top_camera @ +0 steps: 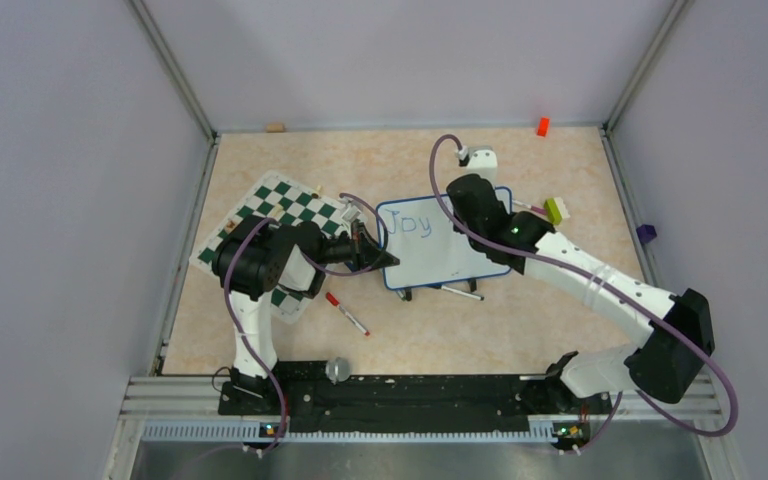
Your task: Write a sentence on the whiteboard
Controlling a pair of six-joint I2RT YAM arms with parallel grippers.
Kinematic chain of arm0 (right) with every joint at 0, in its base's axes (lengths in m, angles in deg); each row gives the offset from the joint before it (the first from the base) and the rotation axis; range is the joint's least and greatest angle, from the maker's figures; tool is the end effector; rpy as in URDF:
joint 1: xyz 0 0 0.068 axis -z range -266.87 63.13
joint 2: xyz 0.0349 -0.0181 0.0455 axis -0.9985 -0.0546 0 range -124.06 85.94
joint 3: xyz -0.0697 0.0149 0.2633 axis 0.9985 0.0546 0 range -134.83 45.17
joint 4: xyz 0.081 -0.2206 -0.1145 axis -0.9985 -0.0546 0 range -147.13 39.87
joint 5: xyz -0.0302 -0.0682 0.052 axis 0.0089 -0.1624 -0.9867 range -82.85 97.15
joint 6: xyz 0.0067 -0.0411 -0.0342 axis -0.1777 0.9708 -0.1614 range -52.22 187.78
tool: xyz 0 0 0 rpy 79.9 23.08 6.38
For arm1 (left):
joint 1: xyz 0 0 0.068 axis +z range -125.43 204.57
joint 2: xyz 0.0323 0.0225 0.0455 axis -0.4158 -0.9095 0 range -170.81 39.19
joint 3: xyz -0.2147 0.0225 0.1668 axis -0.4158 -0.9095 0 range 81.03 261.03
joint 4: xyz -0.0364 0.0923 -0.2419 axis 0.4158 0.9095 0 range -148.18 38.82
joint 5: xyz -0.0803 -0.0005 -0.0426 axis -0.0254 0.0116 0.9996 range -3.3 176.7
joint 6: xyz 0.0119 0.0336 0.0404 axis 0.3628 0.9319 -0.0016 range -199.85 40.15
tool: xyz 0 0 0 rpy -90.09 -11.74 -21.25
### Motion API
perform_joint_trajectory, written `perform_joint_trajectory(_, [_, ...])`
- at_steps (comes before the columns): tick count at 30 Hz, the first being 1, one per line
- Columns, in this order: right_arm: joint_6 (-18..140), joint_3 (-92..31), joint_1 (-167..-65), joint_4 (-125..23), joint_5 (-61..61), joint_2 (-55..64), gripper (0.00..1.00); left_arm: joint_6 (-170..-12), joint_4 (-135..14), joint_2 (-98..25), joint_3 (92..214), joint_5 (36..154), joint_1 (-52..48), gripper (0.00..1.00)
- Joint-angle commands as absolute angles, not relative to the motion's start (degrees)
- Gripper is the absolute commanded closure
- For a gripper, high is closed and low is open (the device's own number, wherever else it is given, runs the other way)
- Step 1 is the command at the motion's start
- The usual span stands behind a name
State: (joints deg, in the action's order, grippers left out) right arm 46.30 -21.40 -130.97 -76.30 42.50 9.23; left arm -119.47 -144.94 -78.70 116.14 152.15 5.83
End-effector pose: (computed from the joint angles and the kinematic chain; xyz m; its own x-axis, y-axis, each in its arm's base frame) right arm 0.2254 0.1899 0.3253 -0.4810 -0.0503 -0.8753 -0.0609 0.9979 -0.0239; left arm 0.2949 -0.1341 0.1176 -0.5823 -0.0823 -0.8088 0.8067 0.0643 -0.5874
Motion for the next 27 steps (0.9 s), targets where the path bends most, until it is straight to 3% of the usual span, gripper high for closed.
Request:
perform_joint_trajectory(1, [46.7,-23.1,-129.6,-75.4,44.8,9.2,1.00,-115.0,-151.0,-77.5,115.5,154.5,5.8,1.00])
perform_joint_trajectory(27, [44.6,-18.4,-129.5,-79.6,41.7,13.3,1.00,-115.4,-151.0,-77.7,115.6,154.3,5.8,1.00])
